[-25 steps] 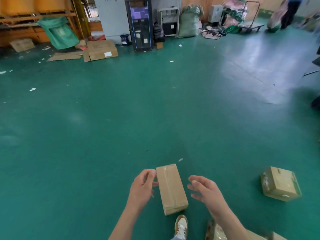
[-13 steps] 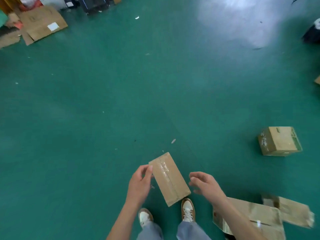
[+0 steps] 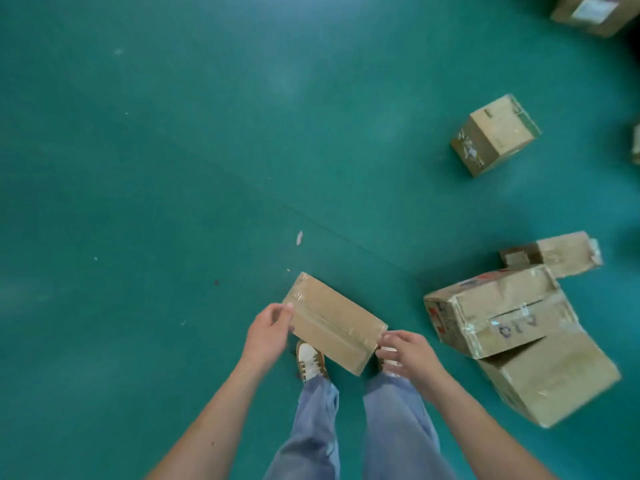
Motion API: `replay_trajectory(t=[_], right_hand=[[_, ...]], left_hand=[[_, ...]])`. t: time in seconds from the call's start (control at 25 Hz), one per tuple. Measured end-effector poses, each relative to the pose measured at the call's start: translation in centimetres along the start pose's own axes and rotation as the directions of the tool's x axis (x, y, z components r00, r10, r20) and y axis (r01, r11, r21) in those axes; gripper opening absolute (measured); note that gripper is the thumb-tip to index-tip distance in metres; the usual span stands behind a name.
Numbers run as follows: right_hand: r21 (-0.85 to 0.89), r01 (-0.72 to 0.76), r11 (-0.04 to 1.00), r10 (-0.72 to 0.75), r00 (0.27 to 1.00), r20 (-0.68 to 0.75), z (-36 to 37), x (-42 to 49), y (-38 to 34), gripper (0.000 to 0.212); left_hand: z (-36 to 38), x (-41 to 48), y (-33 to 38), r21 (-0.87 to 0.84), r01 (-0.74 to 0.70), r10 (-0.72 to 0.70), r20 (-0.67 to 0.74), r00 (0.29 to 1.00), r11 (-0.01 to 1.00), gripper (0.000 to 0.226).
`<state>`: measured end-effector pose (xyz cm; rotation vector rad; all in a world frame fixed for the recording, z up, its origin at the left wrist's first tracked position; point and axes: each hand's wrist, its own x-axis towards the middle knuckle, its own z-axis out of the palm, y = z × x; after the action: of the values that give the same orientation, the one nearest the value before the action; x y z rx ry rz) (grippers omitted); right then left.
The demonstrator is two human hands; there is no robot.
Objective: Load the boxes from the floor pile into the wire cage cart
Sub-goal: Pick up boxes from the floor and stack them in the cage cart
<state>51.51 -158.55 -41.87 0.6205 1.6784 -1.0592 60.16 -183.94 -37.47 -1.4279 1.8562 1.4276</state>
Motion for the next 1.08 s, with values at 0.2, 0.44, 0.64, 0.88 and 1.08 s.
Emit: replay_trajectory(t=[0.2,0.44,0.64,0.88,1.08], right_hand=[[0.102,-0.172,0.98,0.184,0.977,-0.112,2.9,7.6,8.2,0.017],[-0.045,-0.232,0.972,0.224,0.966,-0.131,5.1,18.7,14.5,0.019],[-0.069,-0.262,0.963,0.235,0.935,-0.267,5.8,25.5,16.8,0.014],[0.094,-0.307,0.947,0.32,0.924,-0.208,6.4,28.2,17.6,0.028],[0.147,-0.312,0.939,0.336,0.922,-0.19,3.5,26.9,17.2,0.026]], left_hand=[[3.2,10.7,-6.0,0.221,0.036,-0.061,0.109,0.992,0.975,0.035],[7.8,22.5,-12.5,0.471,0.044,-0.094,0.083,0.992,0.881,0.049],[10.3,29.3,-15.4,0.517,0.011,-0.028,0.024,0.999,0.856,0.059],[11.6,32.7,-16.2,0.59,0.054,-0.056,-0.014,0.998,0.806,0.053],[11.1,31.3,-14.0,0.661,0.069,-0.04,-0.058,0.998,0.748,0.055]])
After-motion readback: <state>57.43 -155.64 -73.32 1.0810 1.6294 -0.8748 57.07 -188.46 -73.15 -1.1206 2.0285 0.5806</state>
